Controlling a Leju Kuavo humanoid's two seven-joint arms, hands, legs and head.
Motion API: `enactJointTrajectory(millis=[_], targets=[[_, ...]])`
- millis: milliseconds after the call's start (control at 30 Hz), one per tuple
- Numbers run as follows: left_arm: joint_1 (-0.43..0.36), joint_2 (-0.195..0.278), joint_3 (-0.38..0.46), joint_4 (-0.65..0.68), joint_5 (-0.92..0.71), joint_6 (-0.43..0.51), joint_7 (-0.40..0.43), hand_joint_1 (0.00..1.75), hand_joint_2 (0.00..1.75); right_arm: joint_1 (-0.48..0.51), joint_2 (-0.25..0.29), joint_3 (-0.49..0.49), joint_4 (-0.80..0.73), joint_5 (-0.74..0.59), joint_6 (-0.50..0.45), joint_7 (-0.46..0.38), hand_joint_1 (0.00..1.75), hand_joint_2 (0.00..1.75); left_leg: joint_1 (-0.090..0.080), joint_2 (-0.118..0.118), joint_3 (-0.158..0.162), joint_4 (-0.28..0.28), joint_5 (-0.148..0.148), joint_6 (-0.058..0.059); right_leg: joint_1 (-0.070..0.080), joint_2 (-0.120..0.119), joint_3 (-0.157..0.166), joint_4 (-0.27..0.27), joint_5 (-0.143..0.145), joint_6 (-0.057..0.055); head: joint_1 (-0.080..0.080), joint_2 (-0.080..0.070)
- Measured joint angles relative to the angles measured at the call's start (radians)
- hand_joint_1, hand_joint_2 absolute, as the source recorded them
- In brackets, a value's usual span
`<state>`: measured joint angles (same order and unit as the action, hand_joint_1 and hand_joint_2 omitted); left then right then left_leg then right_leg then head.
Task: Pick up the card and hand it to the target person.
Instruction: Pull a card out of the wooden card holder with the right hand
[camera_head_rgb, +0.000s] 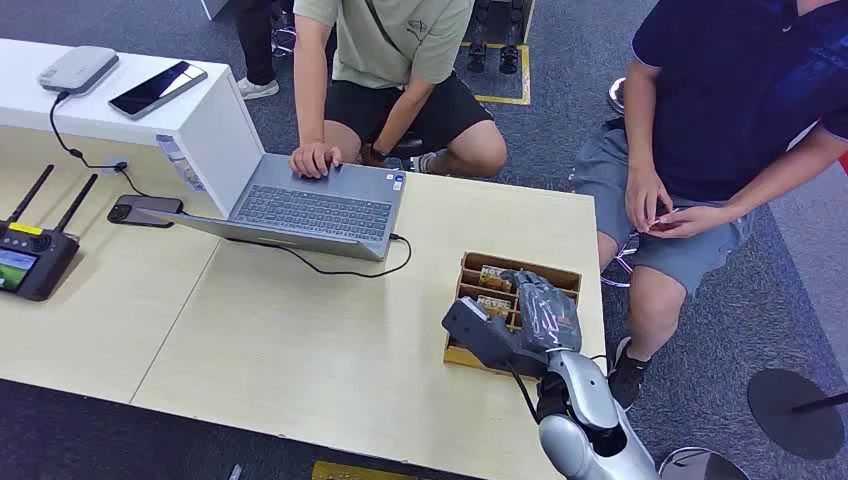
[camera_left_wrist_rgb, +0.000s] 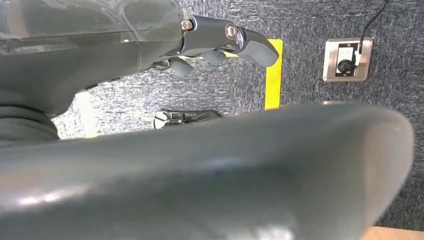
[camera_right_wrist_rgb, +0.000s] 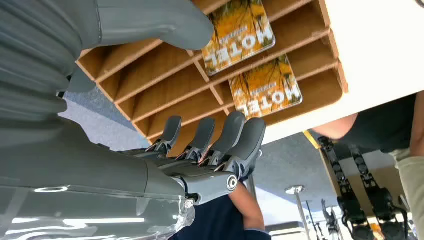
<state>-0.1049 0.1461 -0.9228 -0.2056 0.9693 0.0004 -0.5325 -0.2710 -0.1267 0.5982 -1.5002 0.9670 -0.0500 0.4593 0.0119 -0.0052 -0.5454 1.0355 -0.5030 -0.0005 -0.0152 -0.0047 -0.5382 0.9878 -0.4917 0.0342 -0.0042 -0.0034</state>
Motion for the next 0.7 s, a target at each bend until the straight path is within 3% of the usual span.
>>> enactJointTrajectory(millis=[700], targets=[[0.0,0.0,0.0,0.0,0.0,0.0,0.002,0.0,0.0,0.0,0.0,0.0,0.017,-0.003,-0.001,-0.003,0.72,1.75,0.0,0.0,0.0,0.0,0.0,0.0,0.0,0.0,0.0,0.0,0.0,0.0,0.0,0.0]])
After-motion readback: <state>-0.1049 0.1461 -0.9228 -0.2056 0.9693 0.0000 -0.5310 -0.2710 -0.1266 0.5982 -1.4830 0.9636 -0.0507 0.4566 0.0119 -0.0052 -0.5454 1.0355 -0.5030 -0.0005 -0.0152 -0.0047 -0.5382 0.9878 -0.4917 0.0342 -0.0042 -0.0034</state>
